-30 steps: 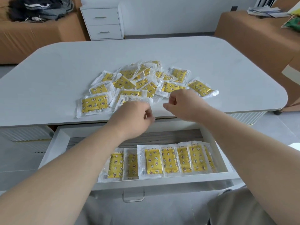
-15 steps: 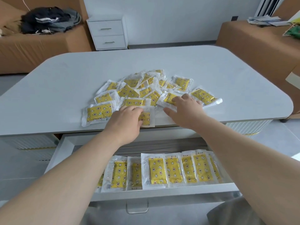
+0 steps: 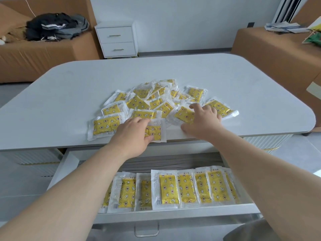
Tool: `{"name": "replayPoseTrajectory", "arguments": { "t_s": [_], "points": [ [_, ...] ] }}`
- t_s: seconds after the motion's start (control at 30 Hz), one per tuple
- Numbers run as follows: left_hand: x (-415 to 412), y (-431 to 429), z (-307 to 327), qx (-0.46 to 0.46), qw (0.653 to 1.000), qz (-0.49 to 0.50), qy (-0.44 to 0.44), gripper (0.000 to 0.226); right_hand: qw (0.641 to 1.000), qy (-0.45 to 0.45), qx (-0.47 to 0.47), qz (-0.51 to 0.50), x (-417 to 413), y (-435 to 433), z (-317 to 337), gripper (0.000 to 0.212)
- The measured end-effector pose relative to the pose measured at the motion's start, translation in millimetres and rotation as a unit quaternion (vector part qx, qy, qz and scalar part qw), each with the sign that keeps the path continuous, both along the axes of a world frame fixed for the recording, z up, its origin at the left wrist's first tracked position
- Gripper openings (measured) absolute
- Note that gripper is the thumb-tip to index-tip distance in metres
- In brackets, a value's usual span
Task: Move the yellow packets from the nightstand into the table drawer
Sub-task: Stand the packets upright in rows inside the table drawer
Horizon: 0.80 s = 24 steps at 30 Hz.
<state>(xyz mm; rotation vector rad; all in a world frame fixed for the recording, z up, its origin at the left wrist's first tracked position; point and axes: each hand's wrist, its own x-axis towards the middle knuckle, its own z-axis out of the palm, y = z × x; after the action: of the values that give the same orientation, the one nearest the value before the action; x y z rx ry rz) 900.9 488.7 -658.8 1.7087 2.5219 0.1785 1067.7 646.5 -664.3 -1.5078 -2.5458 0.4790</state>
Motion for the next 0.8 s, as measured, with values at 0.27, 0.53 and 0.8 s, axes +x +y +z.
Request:
{"name": "replayPoseTrajectory", "arguments": {
  "t_s": [0.27,0.53,0.8],
  "points": [
    [-4.2,-0.5,-1.7,0.007,0.998,0.023,-0.058,0.077,0.992,0.127,-0.008,-0.012,-3.0,-3.6,10.9,0.038],
    [2.5,-0.2,7.7,0.092,0.983,0.103,-0.118,0.088,0.920,0.352,-0.155,-0.078,0.2,-18.0,24.2,0.018],
    [7.2,1.5,12.1,0.114,0.971,0.144,-0.152,0.097,0.876,0.415,-0.224,-0.099,7.4,-23.2,29.9,0.057]
  ]
}}
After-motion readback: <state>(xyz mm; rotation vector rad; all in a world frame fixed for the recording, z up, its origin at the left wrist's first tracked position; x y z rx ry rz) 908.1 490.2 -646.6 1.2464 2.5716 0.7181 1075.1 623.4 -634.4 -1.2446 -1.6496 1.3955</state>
